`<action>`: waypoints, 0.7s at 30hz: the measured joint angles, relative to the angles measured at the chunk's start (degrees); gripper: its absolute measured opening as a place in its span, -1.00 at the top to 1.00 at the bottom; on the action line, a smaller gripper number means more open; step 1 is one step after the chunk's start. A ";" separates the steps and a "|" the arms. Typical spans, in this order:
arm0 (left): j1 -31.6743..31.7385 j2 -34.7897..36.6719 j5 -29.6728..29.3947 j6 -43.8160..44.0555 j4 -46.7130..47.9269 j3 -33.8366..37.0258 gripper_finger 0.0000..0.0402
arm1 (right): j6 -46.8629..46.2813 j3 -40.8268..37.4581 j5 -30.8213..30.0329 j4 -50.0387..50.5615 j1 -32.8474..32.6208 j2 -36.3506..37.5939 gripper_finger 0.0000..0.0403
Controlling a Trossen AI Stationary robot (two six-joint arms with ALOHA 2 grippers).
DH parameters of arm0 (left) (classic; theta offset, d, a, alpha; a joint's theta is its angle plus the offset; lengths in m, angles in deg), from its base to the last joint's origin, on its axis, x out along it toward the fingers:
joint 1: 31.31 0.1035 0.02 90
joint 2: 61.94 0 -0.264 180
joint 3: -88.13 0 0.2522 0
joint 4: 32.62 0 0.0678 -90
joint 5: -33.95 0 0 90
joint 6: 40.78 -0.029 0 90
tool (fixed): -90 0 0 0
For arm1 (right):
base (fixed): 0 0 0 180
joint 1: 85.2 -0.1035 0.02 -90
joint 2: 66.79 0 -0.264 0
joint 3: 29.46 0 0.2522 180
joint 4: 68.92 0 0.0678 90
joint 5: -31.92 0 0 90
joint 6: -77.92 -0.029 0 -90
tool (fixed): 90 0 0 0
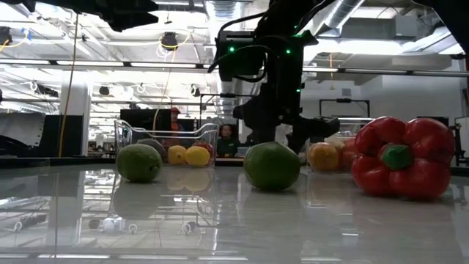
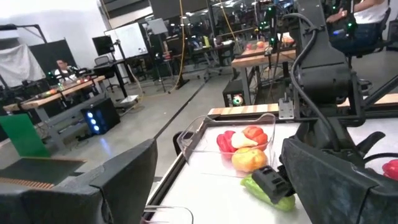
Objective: Sort produce into baskets
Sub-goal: Put the cucumber into the right transparent bin
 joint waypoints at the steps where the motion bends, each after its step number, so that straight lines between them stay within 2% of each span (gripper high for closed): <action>1: 0.00 0.00 0.00 -0.01 0.07 0.00 -0.65 | 0.00 0.00 0.00 -0.02 -0.02 0.00 -0.06; 6: 0.00 0.00 0.00 0.00 0.30 0.00 -0.65 | -0.23 0.13 -0.25 -1.25 -0.49 0.00 0.13; 13: 0.00 0.00 -0.02 0.07 0.30 0.00 -0.65 | -3.96 7.74 -4.80 0.78 -0.62 0.83 0.05; 17: -0.02 0.02 -0.02 0.28 0.37 0.00 -0.65 | -8.15 13.13 -4.90 2.74 0.84 3.91 0.06; 21: -0.02 0.02 -0.02 0.46 0.83 -0.02 -0.65 | -13.44 14.21 -4.92 6.64 2.35 7.75 0.05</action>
